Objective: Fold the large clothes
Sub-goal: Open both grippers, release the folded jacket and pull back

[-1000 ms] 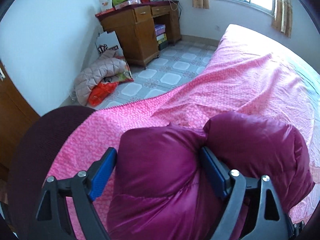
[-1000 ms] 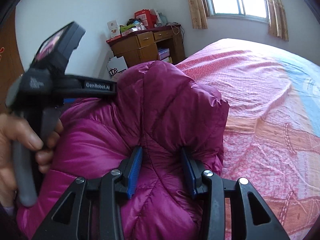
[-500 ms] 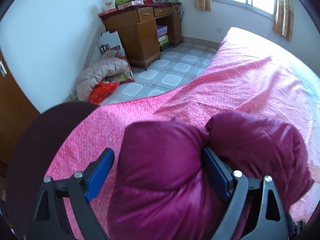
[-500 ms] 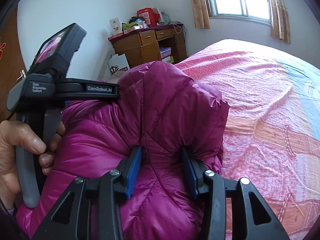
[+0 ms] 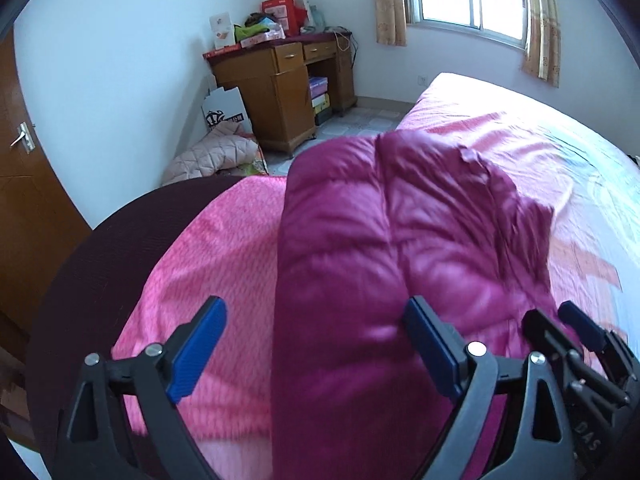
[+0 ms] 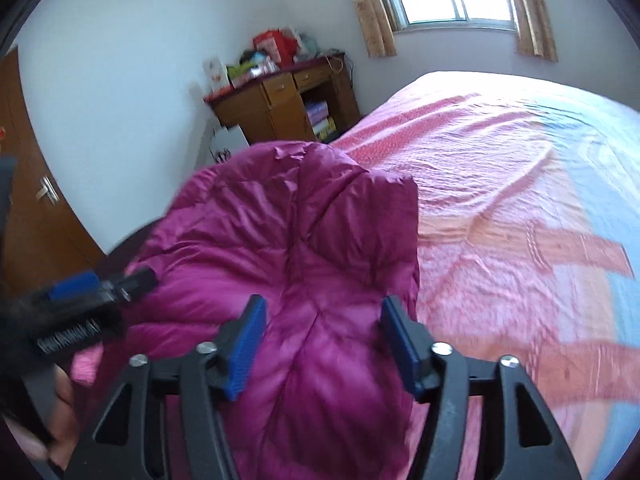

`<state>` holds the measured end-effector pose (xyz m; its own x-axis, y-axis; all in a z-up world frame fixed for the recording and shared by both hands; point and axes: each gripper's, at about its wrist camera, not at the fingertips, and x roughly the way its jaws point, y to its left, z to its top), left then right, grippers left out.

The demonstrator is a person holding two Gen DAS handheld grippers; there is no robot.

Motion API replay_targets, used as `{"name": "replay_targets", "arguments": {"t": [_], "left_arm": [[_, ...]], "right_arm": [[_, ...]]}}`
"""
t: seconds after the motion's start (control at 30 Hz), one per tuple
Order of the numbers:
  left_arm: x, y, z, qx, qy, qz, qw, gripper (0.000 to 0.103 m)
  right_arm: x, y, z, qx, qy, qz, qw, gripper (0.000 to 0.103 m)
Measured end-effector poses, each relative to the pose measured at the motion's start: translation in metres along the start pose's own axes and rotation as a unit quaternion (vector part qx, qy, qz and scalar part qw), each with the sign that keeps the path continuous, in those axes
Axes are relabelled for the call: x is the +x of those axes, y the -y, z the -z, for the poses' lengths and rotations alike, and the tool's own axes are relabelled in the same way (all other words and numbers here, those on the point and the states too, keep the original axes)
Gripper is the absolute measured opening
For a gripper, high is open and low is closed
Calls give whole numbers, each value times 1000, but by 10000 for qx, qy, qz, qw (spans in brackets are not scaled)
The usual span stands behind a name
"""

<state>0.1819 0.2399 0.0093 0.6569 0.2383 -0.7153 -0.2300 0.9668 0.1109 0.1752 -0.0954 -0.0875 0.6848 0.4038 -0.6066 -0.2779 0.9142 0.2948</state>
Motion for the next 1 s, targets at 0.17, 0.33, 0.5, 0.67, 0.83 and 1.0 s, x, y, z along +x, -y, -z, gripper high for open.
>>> {"name": "replay_targets", "arguments": {"t": [0.17,0.33,0.5,0.67,0.83,1.0], "left_arm": [[-21,-4,23,-23,101,-4,9999,93],[-36,-5,44,33,141,-38,9999,93],[-46,-3,72,-12,76,-27,10000,95],[-61,3,96,101,78,-83,9999,95],[-68,8,116,180,-6,-119,9998,95],[-85,21,119,240,110,-18,9996,96]], "right_arm": [[-33,-4,26,1,94,25,10000,63],[-56,-2,44,-32,9,177,9998,63],[-75,-6,63,-168,-136,336,9992,65],[-93,-9,82,-178,-278,430,9985,68],[-114,-4,93,-44,-353,481,9982,70],[-138,-3,97,-55,-217,671,9975,73]]}}
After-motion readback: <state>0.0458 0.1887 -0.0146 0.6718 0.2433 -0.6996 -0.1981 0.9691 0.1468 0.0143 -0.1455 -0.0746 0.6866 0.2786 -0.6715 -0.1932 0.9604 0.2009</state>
